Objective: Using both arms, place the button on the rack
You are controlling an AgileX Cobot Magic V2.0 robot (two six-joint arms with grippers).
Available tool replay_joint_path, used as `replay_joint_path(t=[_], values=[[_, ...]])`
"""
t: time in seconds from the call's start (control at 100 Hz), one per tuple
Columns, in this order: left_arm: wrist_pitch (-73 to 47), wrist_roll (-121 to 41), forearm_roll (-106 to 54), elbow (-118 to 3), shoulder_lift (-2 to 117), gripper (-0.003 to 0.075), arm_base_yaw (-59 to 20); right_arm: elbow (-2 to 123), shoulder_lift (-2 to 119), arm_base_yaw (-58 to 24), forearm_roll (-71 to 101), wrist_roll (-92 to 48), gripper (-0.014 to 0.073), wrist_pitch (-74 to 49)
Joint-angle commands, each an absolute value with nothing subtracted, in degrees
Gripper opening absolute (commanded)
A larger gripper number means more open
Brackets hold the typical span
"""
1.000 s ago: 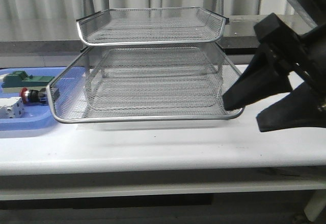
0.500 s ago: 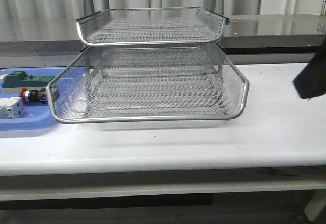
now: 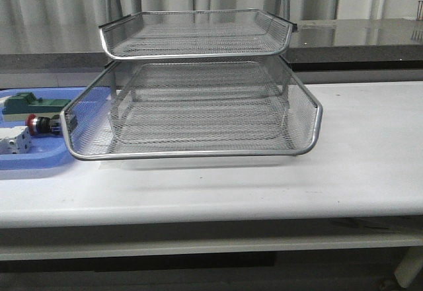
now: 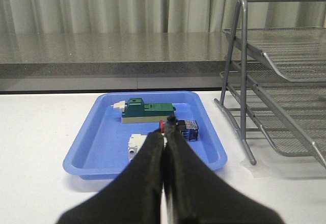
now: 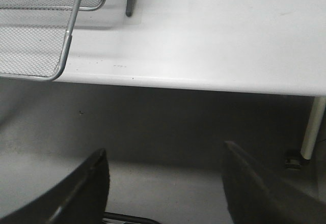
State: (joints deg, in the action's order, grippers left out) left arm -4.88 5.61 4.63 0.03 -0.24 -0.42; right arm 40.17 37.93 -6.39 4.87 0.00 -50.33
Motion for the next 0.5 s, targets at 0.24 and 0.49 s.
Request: replay_joint_path(t=[0.24,0.49], values=[[0.0,6.2,4.6,2.7,-2.2,-0.0020,-0.4,43.8,31.0,-5.9,0.0,1.2,0.0405,-54.0],[0.0,6.2,4.6,2.7,-2.2,-0.0020,-0.4,43.8,30.2,-5.9,0.0,1.2,0.0003,-55.1]])
